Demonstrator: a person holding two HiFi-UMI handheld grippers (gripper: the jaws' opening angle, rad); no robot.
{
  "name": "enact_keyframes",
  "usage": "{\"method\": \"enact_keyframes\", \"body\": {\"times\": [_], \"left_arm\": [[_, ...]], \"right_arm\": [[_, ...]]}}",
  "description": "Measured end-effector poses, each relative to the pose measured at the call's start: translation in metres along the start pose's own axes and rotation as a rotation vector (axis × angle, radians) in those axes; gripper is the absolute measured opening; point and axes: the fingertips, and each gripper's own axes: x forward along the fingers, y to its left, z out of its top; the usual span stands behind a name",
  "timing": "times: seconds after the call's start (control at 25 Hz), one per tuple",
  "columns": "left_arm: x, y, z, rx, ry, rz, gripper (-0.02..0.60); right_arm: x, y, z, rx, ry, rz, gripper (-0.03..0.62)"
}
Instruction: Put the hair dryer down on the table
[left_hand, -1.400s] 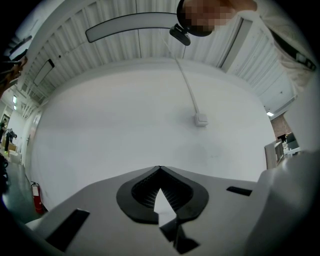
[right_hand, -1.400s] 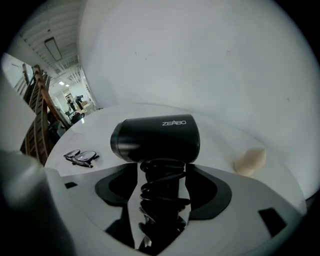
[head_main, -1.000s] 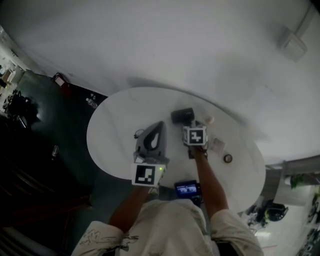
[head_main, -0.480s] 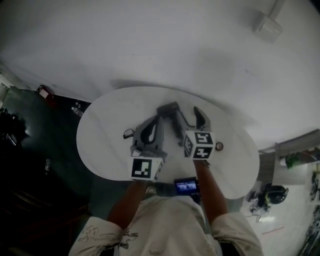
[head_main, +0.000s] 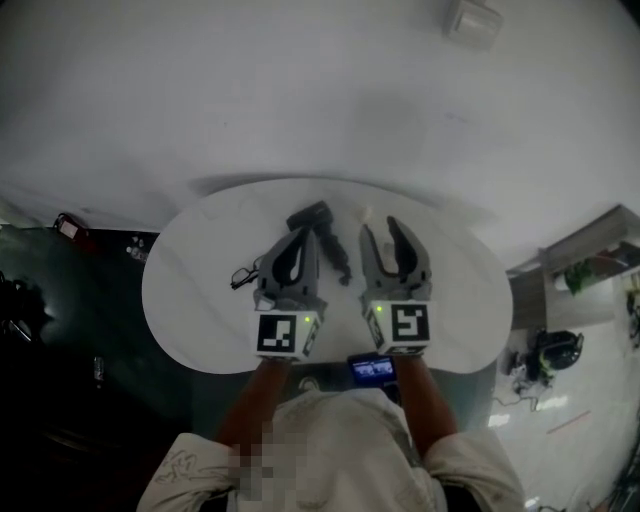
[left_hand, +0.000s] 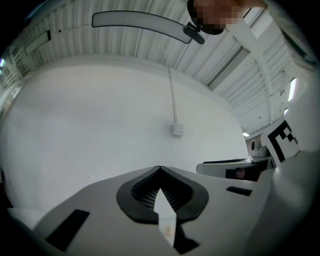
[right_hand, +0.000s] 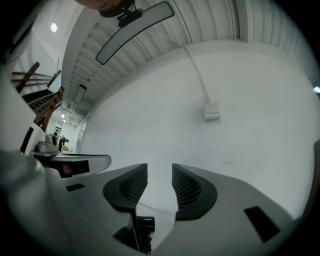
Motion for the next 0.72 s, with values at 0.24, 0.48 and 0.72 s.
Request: {"method": "enact_keyframes", "body": {"times": [0.24,0.48,0.72], "left_arm": [[0.003,-0.013,0.002,-0.001,-0.004,-0.039,-0.003],[0.001,-0.019,0.002,0.015,-0.011,-0.052,-0.003],[-0.002,-0.017,0.005,0.013,-0.009,-0.043,-0.003]], "right_arm": [[-0.019,-0.013,0.002,-0.008,-0.025,-0.076,0.006],[-0.023,-0.015,0.005,-0.021,-0.021,-0.088,0.006],[-0.023,-0.017,0.0,-0.019,0.008,-0.094,0.006]]}}
